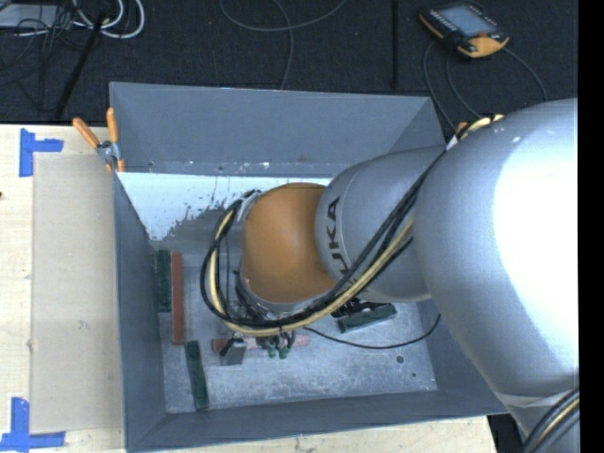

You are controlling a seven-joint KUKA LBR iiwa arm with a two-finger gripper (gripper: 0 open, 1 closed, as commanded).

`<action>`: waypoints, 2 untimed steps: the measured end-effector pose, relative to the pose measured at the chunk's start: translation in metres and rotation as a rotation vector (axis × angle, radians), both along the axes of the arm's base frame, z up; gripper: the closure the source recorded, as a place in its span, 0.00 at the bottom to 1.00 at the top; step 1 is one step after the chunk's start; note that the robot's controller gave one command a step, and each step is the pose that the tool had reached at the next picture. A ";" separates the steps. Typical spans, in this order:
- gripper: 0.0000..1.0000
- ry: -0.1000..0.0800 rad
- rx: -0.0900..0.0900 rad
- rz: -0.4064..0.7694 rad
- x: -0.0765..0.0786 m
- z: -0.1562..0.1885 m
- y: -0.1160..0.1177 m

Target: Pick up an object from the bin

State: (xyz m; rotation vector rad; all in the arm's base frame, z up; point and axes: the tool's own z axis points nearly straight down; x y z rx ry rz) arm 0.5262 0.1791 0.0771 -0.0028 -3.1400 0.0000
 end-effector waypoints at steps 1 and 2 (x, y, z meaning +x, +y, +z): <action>1.00 0.007 -0.003 0.006 0.003 0.046 -0.003; 1.00 -0.007 0.002 0.022 -0.020 0.067 -0.019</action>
Offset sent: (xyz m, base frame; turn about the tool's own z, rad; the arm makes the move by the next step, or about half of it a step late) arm -0.0333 -0.0277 0.0575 -0.0291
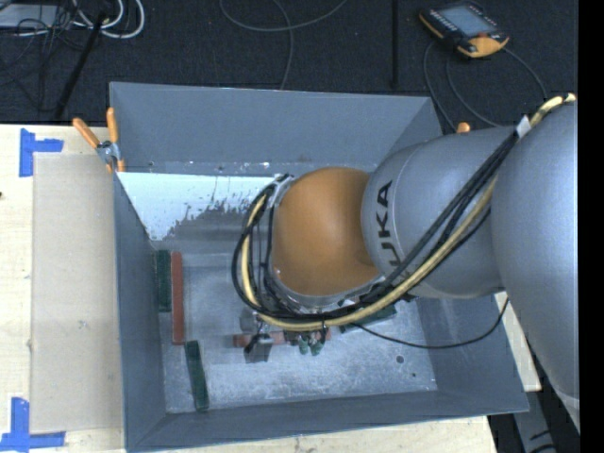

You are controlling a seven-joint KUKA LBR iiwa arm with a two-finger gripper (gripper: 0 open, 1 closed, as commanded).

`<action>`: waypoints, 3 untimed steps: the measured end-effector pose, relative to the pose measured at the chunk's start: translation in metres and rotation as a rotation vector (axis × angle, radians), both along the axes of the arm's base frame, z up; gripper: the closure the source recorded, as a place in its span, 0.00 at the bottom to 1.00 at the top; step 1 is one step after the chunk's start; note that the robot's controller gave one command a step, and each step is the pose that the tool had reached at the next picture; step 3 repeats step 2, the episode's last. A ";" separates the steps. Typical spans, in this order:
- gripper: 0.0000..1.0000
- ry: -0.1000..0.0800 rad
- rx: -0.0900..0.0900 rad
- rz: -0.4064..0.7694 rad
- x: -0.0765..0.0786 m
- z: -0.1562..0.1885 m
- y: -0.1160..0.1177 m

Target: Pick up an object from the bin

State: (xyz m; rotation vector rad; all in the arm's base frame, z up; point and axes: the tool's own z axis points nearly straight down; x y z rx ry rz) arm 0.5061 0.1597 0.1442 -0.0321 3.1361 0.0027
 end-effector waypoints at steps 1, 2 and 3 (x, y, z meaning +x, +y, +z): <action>1.00 0.015 -0.004 -0.015 0.000 0.037 -0.005; 1.00 0.010 -0.003 -0.033 -0.005 0.104 -0.012; 1.00 0.010 -0.003 -0.033 -0.005 0.104 -0.012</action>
Offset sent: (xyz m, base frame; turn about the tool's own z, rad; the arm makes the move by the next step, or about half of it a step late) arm -0.0064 -0.0152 0.1153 0.0387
